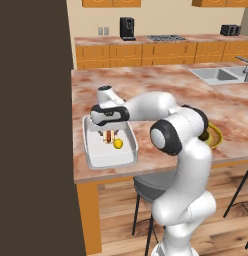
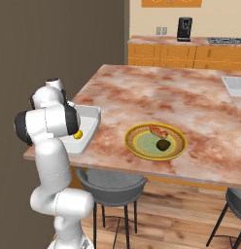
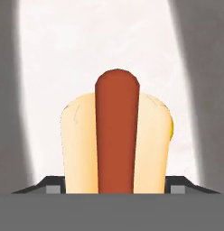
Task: Place one cooked food and one vegetable from the large plate to each tupperware container.
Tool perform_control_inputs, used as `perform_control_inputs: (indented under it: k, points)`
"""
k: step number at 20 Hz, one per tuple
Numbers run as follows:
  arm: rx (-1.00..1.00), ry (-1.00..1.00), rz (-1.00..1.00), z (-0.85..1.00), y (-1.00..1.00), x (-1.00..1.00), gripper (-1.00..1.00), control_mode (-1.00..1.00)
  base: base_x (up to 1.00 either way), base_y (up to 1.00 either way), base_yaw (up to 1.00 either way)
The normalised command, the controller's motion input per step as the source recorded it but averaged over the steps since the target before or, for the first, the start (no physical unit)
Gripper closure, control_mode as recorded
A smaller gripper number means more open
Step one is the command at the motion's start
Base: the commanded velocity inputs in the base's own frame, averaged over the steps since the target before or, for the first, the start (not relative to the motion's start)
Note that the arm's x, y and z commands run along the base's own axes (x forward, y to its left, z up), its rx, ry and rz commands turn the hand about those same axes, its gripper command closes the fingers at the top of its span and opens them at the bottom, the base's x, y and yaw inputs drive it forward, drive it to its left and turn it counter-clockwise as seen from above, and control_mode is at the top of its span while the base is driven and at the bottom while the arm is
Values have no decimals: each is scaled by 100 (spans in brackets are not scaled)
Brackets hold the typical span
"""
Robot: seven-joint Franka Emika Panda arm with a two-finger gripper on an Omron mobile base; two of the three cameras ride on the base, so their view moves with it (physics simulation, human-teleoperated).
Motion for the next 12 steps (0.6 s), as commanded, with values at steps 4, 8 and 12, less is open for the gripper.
perform_control_inputs:
  k: [4,8,12]
  points:
    - [0,0,4,-40,0,31,100,-100,0,0,0]
    - [0,0,7,-29,10,18,100,-100,0,0,0]
    - [0,2,2,-2,6,1,-100,-100,0,0,0]
